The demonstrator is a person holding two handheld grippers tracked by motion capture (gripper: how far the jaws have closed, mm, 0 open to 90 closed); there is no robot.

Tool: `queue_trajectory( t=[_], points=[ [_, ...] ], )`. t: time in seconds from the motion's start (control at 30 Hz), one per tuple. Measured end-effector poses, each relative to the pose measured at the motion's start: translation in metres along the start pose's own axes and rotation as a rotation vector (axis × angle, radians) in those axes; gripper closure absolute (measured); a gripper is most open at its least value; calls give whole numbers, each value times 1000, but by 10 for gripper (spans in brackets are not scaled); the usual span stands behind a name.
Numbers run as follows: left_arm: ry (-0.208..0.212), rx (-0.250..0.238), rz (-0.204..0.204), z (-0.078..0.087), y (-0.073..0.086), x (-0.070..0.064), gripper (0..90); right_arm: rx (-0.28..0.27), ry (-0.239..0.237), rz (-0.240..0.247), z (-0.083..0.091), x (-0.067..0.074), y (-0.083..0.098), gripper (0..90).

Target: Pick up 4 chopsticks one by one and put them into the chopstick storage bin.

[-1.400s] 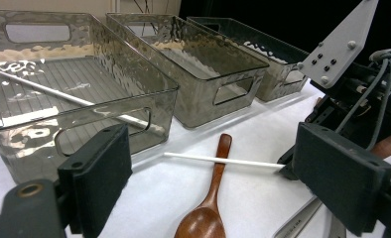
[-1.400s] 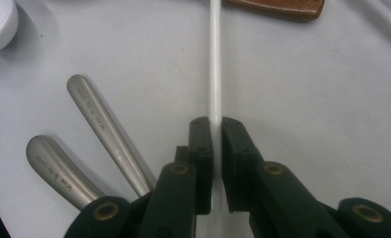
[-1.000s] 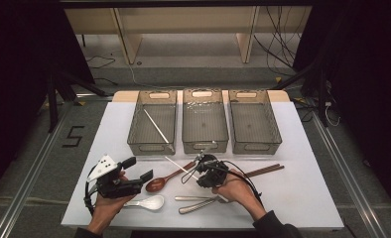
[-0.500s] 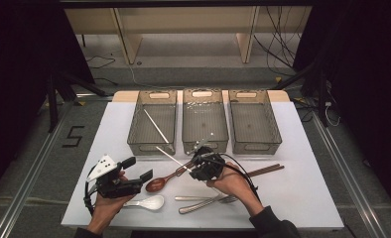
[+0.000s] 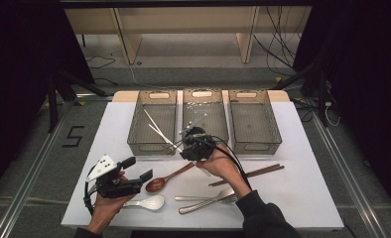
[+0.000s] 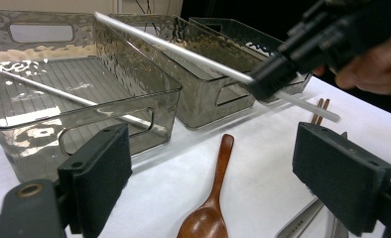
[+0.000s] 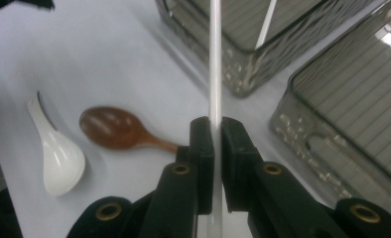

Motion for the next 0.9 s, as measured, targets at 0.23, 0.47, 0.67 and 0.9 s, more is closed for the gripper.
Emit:
queue_trajectory(
  t=[0.23,0.47,0.67,0.9],
  points=[
    [3,2,-2,0,0,0,147,-27,27,-20,-4,-9,-23,853],
    [4,0,0,0,0,0,147,-39,52,-43,-9,-17,-45,853],
    [5,-2,1,0,0,0,147,-53,58,-57,-12,-21,-59,853],
    [6,-2,2,0,0,0,147,-50,64,-71,-19,-26,-65,852]
  ],
)
Point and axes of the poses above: each handheld gripper's, and its own axes: z roughly backward along the jaws, y roughly out of its underside, x roughly to its left, the point moved 3 cm from there along -z, roughly forward along the jaws, and after that the axes turned 5 degrees about y, right-handed, at the moved point
